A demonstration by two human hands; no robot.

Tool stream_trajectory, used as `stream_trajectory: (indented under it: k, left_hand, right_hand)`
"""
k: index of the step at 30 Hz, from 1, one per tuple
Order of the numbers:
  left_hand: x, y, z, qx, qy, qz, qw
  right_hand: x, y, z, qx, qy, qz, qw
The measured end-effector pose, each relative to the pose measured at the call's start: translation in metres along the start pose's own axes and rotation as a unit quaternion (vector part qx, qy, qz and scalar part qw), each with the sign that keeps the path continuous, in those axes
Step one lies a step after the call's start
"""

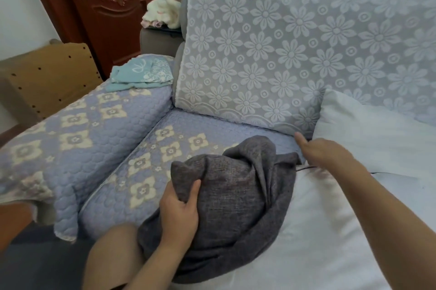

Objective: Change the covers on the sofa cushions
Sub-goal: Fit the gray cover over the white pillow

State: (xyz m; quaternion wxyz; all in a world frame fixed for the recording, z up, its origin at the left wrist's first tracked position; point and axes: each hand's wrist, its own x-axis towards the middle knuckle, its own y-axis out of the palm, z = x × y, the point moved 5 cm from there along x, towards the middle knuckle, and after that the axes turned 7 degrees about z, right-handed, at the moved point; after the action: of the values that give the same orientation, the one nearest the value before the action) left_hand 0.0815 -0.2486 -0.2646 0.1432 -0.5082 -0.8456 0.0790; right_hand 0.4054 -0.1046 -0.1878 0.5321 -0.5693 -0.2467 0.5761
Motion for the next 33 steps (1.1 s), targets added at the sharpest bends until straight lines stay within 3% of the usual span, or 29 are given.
stream_trajectory:
  k: [2,3,6,9,12,15,17,19,22,28,33]
  left_hand:
    - [-0.003,-0.004,-0.001,-0.01,0.009,-0.007,1.0]
    - [-0.004,-0.006,-0.001,-0.016,0.013,-0.014,1.0]
    - [-0.008,-0.012,-0.003,-0.028,0.027,-0.035,0.999]
    - [-0.01,-0.014,-0.005,-0.021,0.029,-0.034,0.999]
    - [-0.002,-0.02,-0.016,-0.003,0.033,-0.046,0.998]
    - [0.027,-0.046,-0.007,-0.003,-0.029,-0.136,0.99]
    - [0.049,-0.053,0.004,-0.01,-0.062,-0.142,0.988]
    - [0.062,-0.043,0.005,-0.001,-0.068,-0.114,0.991]
    - [0.069,-0.025,0.006,0.0,-0.073,-0.091,0.993]
    - [0.08,-0.026,0.025,0.012,-0.098,-0.043,0.994]
    - [0.064,-0.029,0.023,-0.011,-0.081,-0.017,0.997]
  right_hand:
    - [-0.003,0.017,0.016,0.062,-0.025,0.126,0.99]
    - [-0.008,0.023,0.024,0.064,-0.047,0.154,0.985]
    - [-0.029,0.024,0.042,-0.071,-0.112,0.157,0.979]
    - [-0.033,0.028,0.045,0.027,-0.164,0.073,0.983]
    - [-0.049,0.011,0.031,0.05,-0.203,-0.113,0.971]
    - [-0.068,-0.033,-0.039,0.047,-0.087,-0.3,0.949]
    - [-0.081,-0.039,-0.086,0.034,-0.024,-0.357,0.933]
    - [-0.086,-0.019,-0.106,0.018,0.006,-0.346,0.938]
    - [-0.09,0.012,-0.126,0.154,0.037,-0.309,0.938]
    - [-0.095,0.03,-0.119,0.374,-0.003,-0.213,0.903]
    - [-0.078,0.019,-0.115,0.326,0.004,-0.128,0.937]
